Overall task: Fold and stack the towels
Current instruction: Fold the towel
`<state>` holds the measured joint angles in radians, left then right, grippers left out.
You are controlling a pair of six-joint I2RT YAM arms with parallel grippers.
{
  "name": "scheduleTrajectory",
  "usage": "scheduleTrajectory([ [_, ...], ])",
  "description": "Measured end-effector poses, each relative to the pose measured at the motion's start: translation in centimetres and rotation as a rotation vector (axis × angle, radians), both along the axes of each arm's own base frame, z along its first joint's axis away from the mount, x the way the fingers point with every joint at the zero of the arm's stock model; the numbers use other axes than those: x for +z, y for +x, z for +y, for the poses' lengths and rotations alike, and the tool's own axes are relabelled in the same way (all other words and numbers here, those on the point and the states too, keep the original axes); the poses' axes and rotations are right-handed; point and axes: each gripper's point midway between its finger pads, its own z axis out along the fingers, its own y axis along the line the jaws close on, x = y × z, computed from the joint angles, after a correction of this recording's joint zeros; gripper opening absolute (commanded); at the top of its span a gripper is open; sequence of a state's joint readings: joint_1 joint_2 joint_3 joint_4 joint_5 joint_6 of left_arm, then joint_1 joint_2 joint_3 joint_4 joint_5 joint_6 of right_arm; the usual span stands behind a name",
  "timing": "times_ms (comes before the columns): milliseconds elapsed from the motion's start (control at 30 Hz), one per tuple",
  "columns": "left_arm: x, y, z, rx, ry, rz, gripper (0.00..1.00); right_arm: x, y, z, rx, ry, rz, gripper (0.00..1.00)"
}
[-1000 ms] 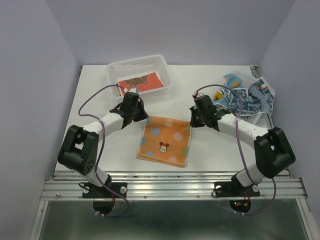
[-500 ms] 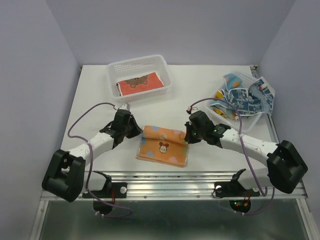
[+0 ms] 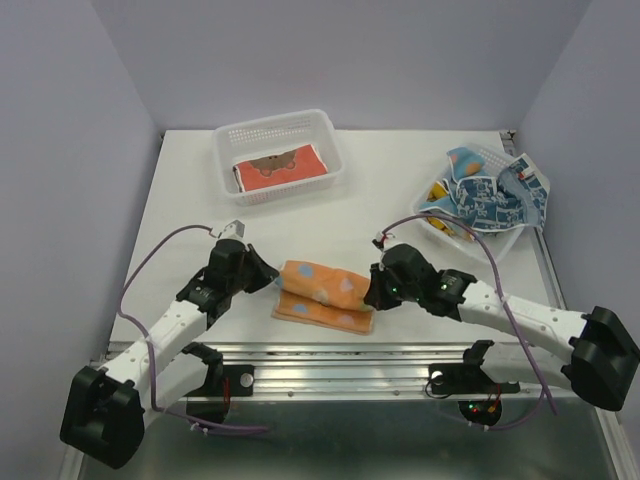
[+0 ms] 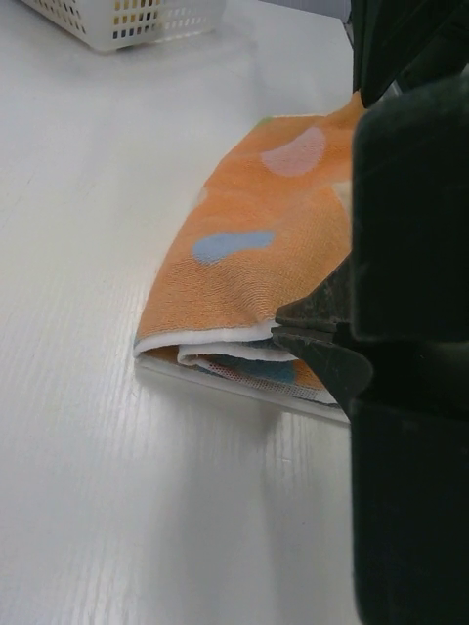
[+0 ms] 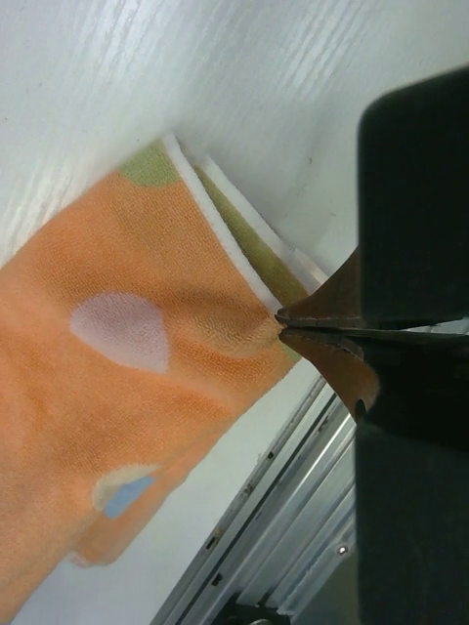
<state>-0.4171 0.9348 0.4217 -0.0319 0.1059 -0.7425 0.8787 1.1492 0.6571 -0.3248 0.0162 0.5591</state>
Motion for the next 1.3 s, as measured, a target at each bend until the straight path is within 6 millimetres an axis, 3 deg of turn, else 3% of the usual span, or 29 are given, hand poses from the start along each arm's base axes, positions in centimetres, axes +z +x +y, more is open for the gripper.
scheduleTrajectory([
  [200, 0.3, -1.5, 0.4, 0.016, -0.032, 0.008, 0.0, 0.8, -1.3, 0.2, 0.023, 0.059, 0.013, 0.01],
  [500, -2.2, -4.6, 1.4, 0.061, -0.031, 0.156, 0.0, -2.4, -4.1, -0.4, 0.042, 0.057, 0.129, 0.01],
  [800, -3.9, -6.5, 1.7, 0.08, -0.036, 0.248, 0.02, -3.3, -5.6, 0.1, 0.073, 0.104, 0.196, 0.08],
  [833, -3.8, -6.6, 1.7, 0.078, -0.042, 0.249, 0.09, -3.4, -5.7, 0.2, 0.073, 0.106, 0.202, 0.14],
  [867, -3.8, -6.6, 1.6, 0.076, -0.046, 0.248, 0.29, -3.4, -5.9, 0.2, 0.074, 0.109, 0.208, 0.19],
  [900, -3.6, -6.6, 1.5, 0.075, -0.055, 0.247, 0.42, -3.5, -6.0, 0.2, 0.078, 0.112, 0.21, 0.34],
  [933, -3.5, -6.7, 1.5, 0.072, -0.056, 0.242, 0.58, -3.6, -6.2, 0.2, 0.079, 0.114, 0.217, 0.44],
  [1000, -3.3, -6.7, 1.3, 0.073, -0.072, 0.239, 0.79, -3.8, -6.7, -0.1, 0.082, 0.115, 0.232, 0.63],
  [1133, -3.0, -6.9, 1.3, 0.073, -0.082, 0.235, 0.97, -3.0, -6.9, -0.1, 0.087, 0.138, 0.221, 1.0],
  [1300, -2.7, -6.8, 1.7, 0.091, -0.078, 0.216, 0.99, -1.0, -6.7, -0.3, 0.098, 0.184, 0.151, 1.0],
])
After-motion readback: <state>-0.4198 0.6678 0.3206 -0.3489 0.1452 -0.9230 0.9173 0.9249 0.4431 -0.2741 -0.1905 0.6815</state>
